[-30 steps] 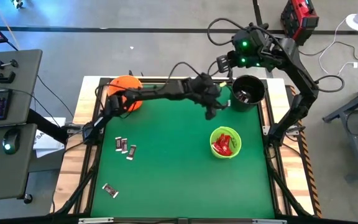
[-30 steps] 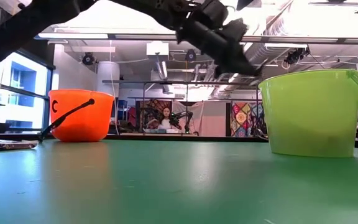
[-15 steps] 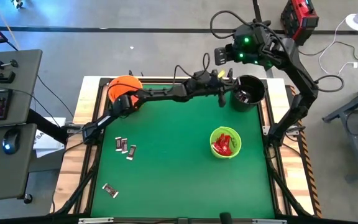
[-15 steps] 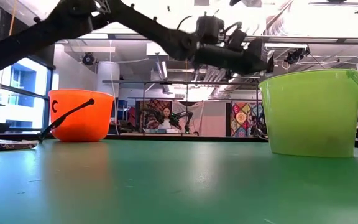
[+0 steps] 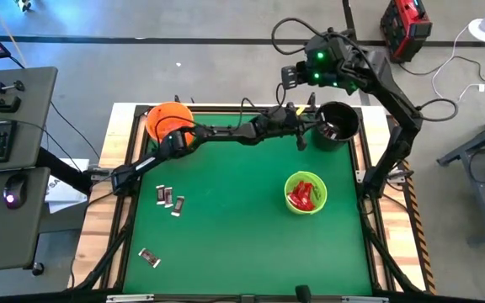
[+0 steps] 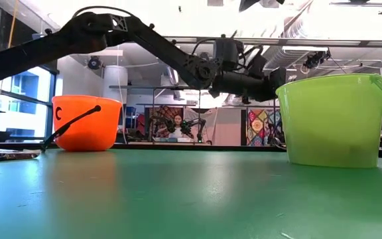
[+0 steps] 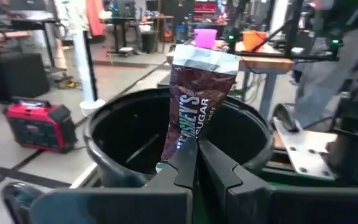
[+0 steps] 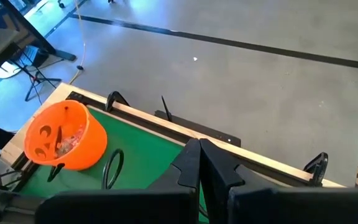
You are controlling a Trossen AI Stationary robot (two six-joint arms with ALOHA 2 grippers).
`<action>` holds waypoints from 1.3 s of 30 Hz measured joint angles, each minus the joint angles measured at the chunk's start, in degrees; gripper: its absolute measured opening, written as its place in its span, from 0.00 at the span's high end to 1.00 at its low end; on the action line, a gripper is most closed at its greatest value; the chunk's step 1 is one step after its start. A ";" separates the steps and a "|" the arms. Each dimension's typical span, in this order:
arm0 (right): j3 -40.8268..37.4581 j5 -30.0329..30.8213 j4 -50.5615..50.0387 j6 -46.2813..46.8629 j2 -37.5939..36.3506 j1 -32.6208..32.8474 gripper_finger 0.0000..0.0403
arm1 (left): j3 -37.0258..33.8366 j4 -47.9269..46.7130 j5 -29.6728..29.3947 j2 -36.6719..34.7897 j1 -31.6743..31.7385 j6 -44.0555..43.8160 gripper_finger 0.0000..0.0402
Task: Sort candy by brand, put in halloween buckets
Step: Put the brown chocolate bar into the black bucket
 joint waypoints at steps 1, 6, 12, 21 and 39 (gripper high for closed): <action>0.00 0.00 -0.04 0.00 0.07 0.00 1.00 | 0.00 0.01 -0.82 0.03 0.00 0.29 1.00; 0.00 0.00 -0.24 0.04 0.09 0.00 1.00 | 0.02 0.36 -4.44 0.26 0.14 2.60 0.98; 0.00 -0.09 -0.41 0.04 0.09 0.02 1.00 | 0.02 -2.80 -3.94 0.26 0.26 3.49 0.83; 0.00 -0.16 -0.39 0.06 0.09 0.02 1.00 | 0.02 -2.22 -3.33 -0.47 0.42 3.81 0.57; 0.00 0.01 0.09 -6.12 -1.20 -1.70 1.00 | 7.82 -44.14 5.26 -15.61 2.77 5.66 0.54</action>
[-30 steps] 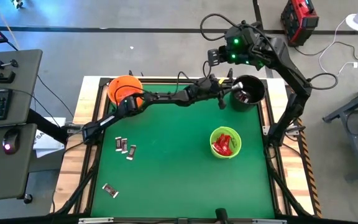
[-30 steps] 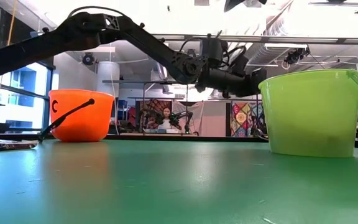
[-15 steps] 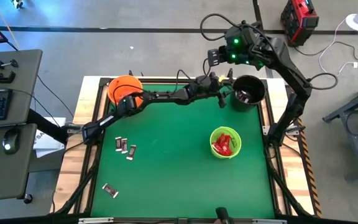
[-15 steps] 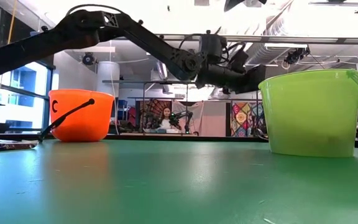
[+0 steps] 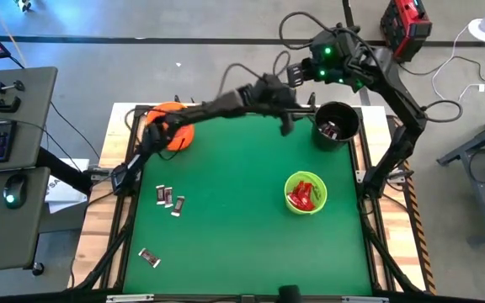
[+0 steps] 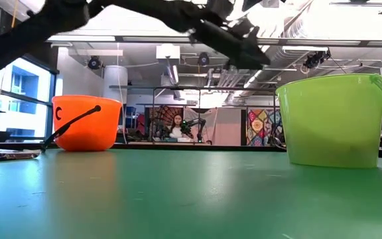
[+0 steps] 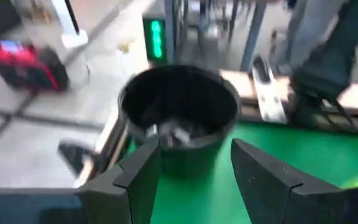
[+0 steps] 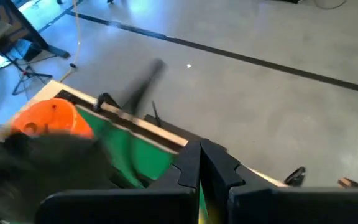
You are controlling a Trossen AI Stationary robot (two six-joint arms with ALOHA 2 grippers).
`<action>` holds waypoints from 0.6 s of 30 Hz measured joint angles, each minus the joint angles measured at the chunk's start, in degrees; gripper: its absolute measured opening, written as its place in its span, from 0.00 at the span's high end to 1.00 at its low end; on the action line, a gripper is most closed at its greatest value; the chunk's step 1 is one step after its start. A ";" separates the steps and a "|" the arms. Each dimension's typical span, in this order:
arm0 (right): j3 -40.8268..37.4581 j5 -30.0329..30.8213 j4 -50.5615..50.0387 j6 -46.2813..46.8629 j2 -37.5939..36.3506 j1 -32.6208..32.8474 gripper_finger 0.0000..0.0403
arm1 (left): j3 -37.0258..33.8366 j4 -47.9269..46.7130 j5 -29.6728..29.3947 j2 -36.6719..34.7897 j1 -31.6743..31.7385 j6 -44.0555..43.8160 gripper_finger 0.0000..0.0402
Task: Sort candy by brand, put in halloween buckets
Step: Put the brown chocolate bar into the black bucket
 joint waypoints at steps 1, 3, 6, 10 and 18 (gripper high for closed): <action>0.00 0.07 0.01 -0.72 -0.09 -0.40 1.00 | 0.00 -4.12 0.93 -1.56 0.45 -0.20 0.54; 0.00 0.05 -0.01 -2.21 -0.31 -1.00 1.00 | 0.00 -14.07 2.80 -4.27 1.39 -0.65 0.54; 0.00 0.10 -0.02 -4.21 -0.41 -1.30 1.00 | -1.81 -27.49 5.12 -8.05 2.32 -0.93 0.54; 0.00 -0.03 -0.04 -6.70 -0.41 -1.71 1.00 | -11.36 -37.20 7.02 -13.89 1.87 -2.29 0.54; 0.00 -2.18 -1.22 -13.08 -0.41 -1.71 1.00 | -50.71 -28.58 -0.03 -38.75 -7.58 -27.13 0.54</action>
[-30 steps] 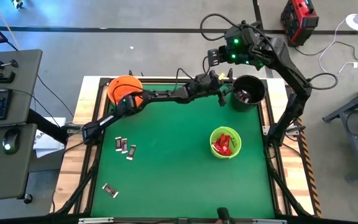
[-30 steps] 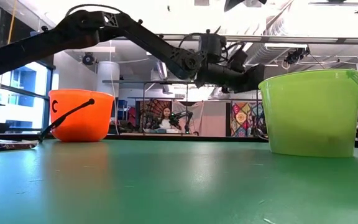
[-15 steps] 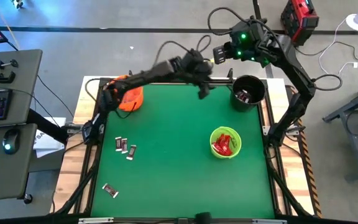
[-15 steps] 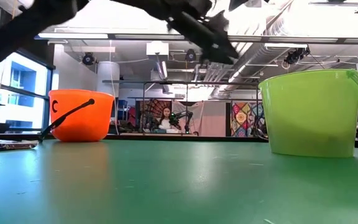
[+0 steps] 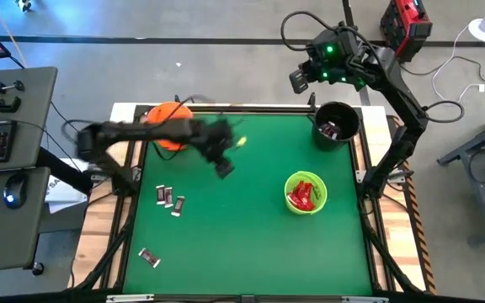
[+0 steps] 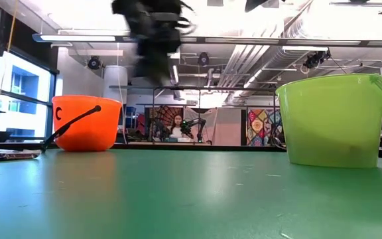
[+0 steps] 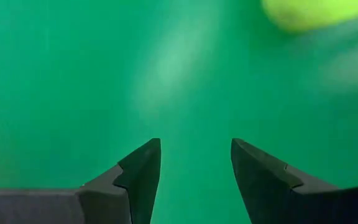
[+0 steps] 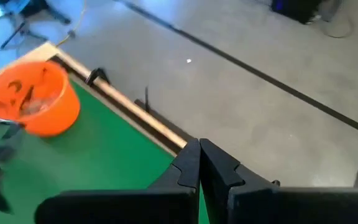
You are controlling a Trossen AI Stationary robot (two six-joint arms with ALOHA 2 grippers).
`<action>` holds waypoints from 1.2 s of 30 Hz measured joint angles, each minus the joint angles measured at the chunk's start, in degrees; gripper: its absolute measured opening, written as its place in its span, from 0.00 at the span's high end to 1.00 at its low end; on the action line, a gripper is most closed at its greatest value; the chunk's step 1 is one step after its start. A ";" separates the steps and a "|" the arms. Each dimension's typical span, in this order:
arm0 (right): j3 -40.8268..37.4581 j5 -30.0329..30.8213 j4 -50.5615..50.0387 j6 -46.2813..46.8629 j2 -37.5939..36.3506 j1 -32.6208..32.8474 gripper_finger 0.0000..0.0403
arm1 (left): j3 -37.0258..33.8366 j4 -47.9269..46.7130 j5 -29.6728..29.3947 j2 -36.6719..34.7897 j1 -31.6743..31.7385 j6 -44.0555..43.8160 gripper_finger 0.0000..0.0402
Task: Sort candy by brand, put in halloween buckets
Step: Put the brown chocolate bar into the black bucket
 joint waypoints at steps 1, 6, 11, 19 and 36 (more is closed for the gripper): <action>0.00 -1.04 -0.17 -0.88 0.00 0.00 1.00 | -4.24 0.41 -1.45 -3.40 -1.86 -5.20 0.54; 0.00 -4.81 -0.19 -2.44 0.00 0.04 1.00 | -18.78 -5.40 -3.92 -16.77 -12.01 -30.21 0.54; 0.00 -7.20 -2.11 2.08 0.20 0.18 1.00 | -26.90 -13.72 -3.47 -22.16 -21.25 -45.78 0.54; 0.00 -7.89 -11.98 14.85 0.26 5.32 1.00 | -34.93 -8.21 -6.33 -21.38 -28.26 -52.21 0.54; 0.00 3.65 -13.67 28.74 0.26 20.97 1.00 | -45.91 7.04 -10.66 -21.02 -28.50 -54.83 0.54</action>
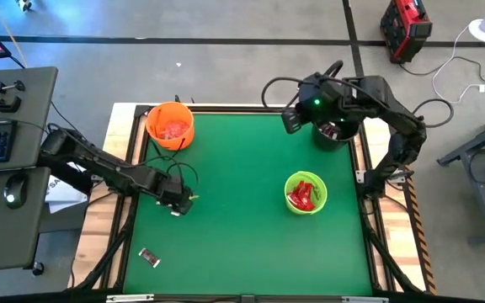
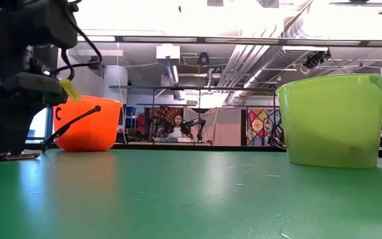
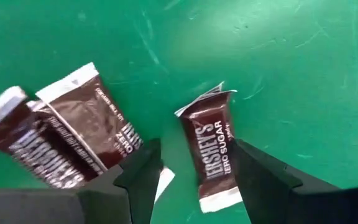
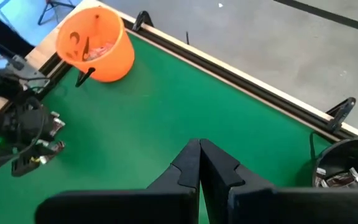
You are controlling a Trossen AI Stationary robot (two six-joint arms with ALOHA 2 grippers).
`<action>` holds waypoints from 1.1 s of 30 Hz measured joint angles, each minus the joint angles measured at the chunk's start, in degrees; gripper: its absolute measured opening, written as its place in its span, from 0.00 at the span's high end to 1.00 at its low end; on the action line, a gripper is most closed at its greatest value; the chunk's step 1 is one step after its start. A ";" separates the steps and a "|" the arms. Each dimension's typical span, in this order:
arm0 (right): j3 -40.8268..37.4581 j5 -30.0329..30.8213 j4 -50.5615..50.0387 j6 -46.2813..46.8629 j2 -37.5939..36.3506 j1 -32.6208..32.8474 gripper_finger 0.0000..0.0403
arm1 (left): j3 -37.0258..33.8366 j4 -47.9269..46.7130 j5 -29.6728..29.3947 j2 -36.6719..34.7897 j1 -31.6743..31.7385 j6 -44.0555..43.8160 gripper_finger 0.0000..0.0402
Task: Sort candy by brand, put in halloween buckets
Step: Put the brown chocolate bar into the black bucket
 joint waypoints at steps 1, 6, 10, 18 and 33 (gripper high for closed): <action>0.00 -0.01 0.00 -0.41 0.00 0.28 1.00 | -0.43 1.08 0.08 0.02 0.00 -0.03 0.54; 0.00 0.02 0.00 -2.17 -0.11 0.61 1.00 | -0.70 2.27 0.26 0.02 0.02 -1.72 0.54; 0.00 0.02 0.00 -4.78 -0.38 0.37 1.00 | -0.81 3.67 0.64 0.06 0.02 -2.57 0.54; 0.00 0.04 -0.02 -7.84 -0.48 0.06 1.00 | -0.83 6.73 1.10 0.13 0.02 -3.57 0.54; 0.00 0.05 -0.02 -10.82 -0.48 0.06 1.00 | -0.34 8.31 -0.44 4.71 -0.46 -3.69 0.82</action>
